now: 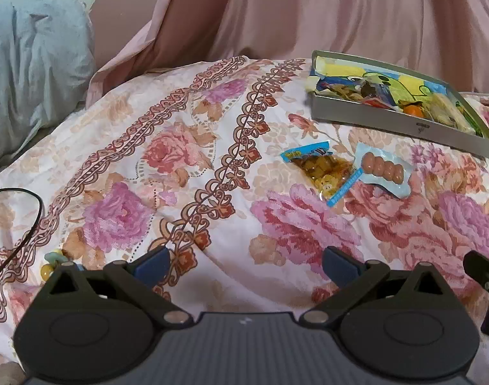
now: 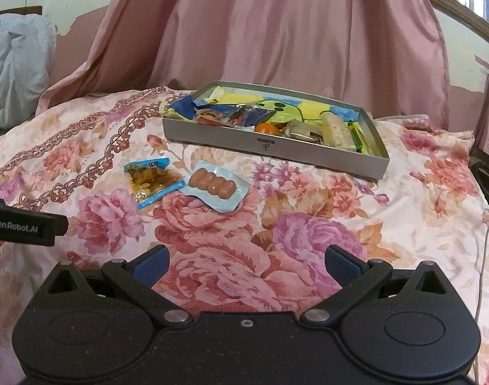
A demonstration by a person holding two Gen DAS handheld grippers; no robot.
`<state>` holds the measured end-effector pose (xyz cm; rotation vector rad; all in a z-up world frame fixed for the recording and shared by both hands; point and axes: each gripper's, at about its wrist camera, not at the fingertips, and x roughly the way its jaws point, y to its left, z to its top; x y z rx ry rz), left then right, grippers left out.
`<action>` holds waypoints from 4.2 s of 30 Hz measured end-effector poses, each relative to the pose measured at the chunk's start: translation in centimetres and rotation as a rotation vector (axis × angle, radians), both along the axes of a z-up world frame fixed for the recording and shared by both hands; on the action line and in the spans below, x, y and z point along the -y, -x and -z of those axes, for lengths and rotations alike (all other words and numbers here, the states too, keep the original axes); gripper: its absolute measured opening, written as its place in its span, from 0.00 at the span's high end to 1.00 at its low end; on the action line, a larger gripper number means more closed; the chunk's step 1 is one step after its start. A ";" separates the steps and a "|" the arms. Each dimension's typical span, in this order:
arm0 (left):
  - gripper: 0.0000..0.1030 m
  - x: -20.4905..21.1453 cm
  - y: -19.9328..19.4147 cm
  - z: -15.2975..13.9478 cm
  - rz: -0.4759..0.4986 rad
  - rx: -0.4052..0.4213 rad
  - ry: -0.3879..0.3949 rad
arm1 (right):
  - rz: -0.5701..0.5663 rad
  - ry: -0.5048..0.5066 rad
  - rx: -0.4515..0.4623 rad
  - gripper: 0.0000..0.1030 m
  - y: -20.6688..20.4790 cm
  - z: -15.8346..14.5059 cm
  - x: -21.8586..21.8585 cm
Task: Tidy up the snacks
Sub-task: 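Lift both grippers away and move back over the last two snacks, then grasp the candied snack bag with the left gripper while the right grasps the sausage pack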
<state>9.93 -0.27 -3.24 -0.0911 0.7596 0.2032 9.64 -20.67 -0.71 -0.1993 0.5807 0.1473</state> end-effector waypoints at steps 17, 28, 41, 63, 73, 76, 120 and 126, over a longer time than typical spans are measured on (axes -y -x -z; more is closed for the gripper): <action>0.00 -0.3 -3.8 0.4 -0.036 -0.002 0.010 | -0.077 0.055 0.024 0.01 -2.2 0.8 -1.7; 0.00 0.7 -7.6 0.5 -0.085 -0.022 0.042 | -0.071 0.061 0.026 0.01 -4.3 1.6 -0.7; 0.00 1.9 -11.1 1.6 -0.134 -0.071 0.003 | -0.101 0.110 0.040 0.01 -7.0 3.3 -0.6; 0.00 2.8 -15.6 1.8 -0.172 -0.102 -0.004 | -0.389 0.158 0.075 0.01 -14.5 6.8 -2.8; 0.01 3.1 -17.3 1.7 -0.173 -0.112 0.043 | -0.476 0.096 0.031 0.03 -17.5 6.8 -3.1; 0.01 3.6 -17.9 1.7 -0.179 -0.110 0.030 | -0.472 0.052 -0.011 0.02 -18.5 6.8 -2.7; 0.18 2.7 -18.5 3.2 -0.169 -0.197 0.117 | -0.488 -0.030 -0.104 0.28 -19.2 6.6 -1.5; 0.32 2.7 -17.5 3.0 -0.135 -0.190 0.095 | -0.453 -0.022 -0.163 0.39 -18.3 6.0 -1.3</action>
